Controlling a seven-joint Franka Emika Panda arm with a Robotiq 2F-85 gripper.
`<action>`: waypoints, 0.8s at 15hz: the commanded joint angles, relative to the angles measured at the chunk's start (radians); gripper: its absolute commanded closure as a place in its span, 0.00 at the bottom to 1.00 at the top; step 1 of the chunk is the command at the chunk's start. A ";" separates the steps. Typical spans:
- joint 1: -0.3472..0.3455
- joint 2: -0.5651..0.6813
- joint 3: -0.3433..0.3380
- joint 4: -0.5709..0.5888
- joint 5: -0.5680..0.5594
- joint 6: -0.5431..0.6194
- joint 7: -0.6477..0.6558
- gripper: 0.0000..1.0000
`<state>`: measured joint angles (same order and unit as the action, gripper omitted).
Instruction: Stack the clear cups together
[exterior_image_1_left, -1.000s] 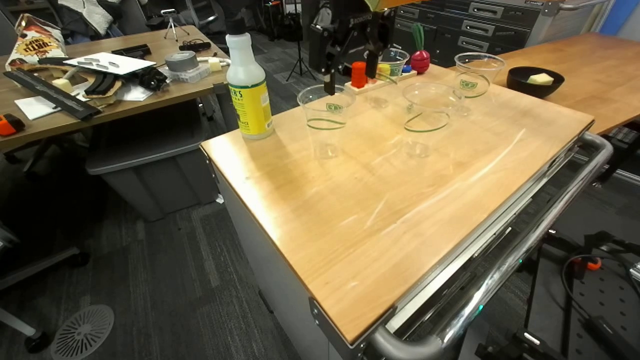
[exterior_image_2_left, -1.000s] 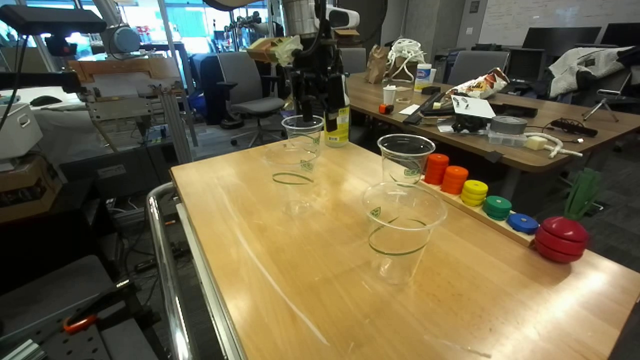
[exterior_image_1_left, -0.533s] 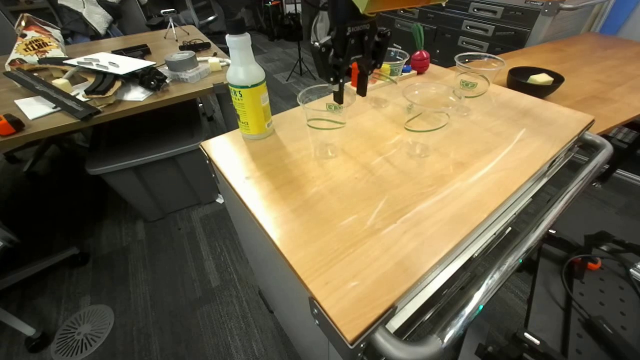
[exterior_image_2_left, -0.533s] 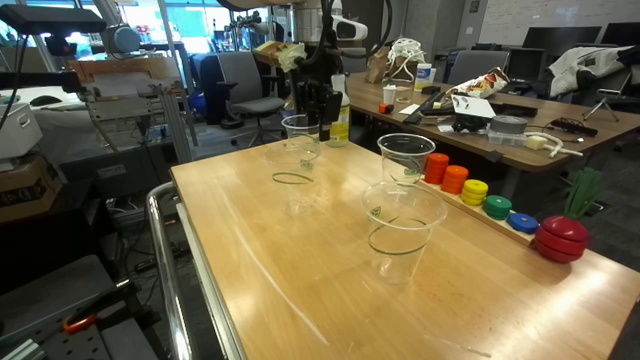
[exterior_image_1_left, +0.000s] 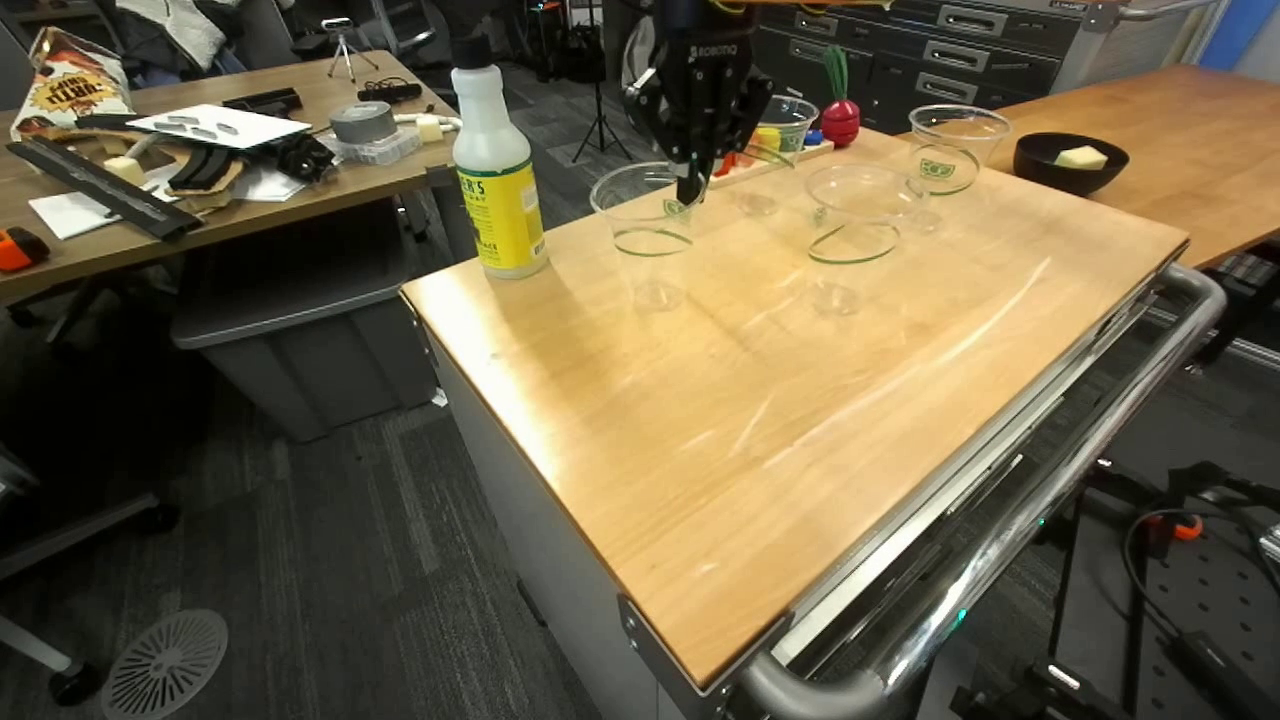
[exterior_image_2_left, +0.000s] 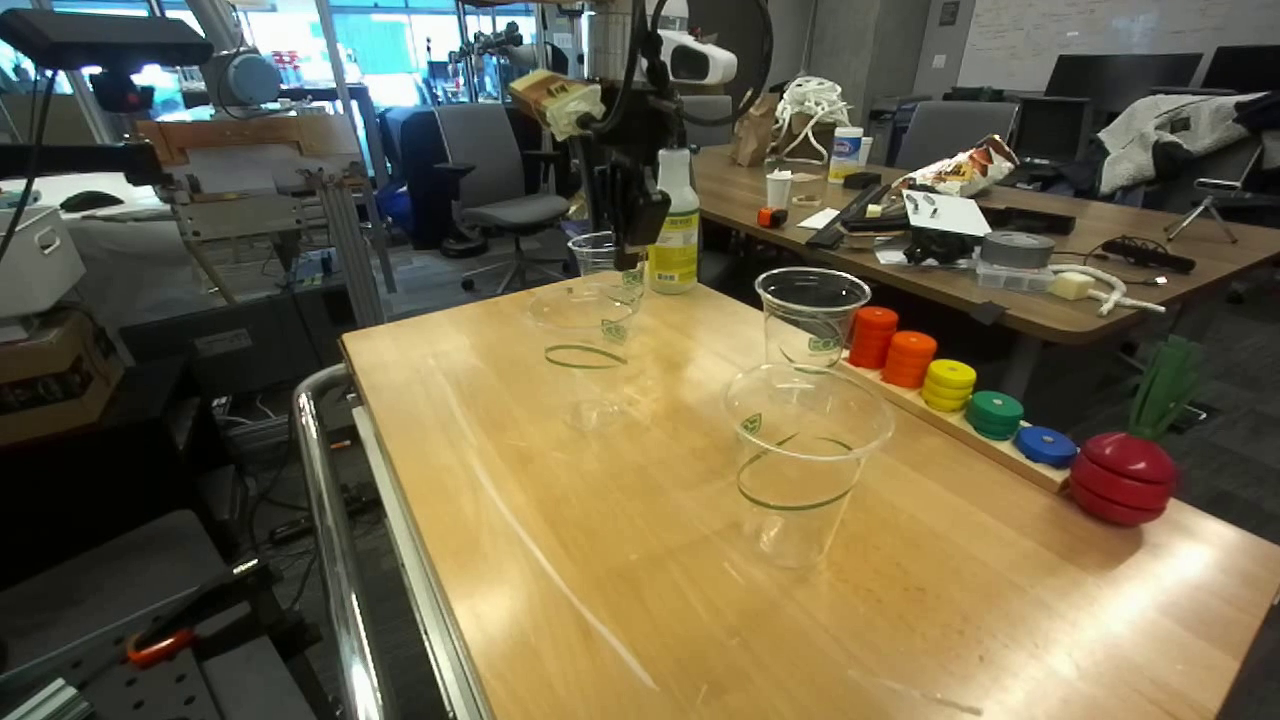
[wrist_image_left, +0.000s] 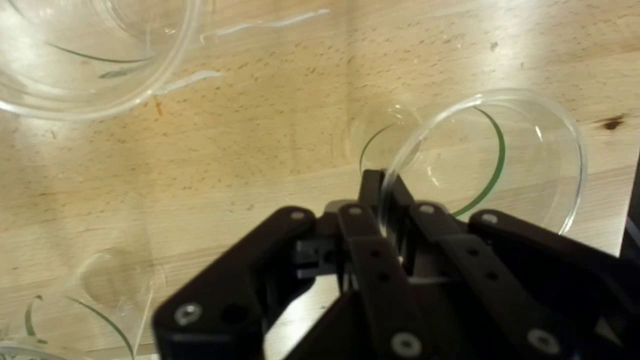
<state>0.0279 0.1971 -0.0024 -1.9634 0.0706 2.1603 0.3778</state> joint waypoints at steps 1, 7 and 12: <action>-0.016 -0.011 -0.010 0.019 0.063 -0.034 -0.006 0.93; -0.090 -0.068 -0.063 0.067 0.199 -0.095 0.014 0.94; -0.165 -0.152 -0.125 0.085 0.362 -0.089 0.021 0.94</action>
<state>-0.1063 0.1009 -0.1036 -1.8866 0.3580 2.0842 0.3831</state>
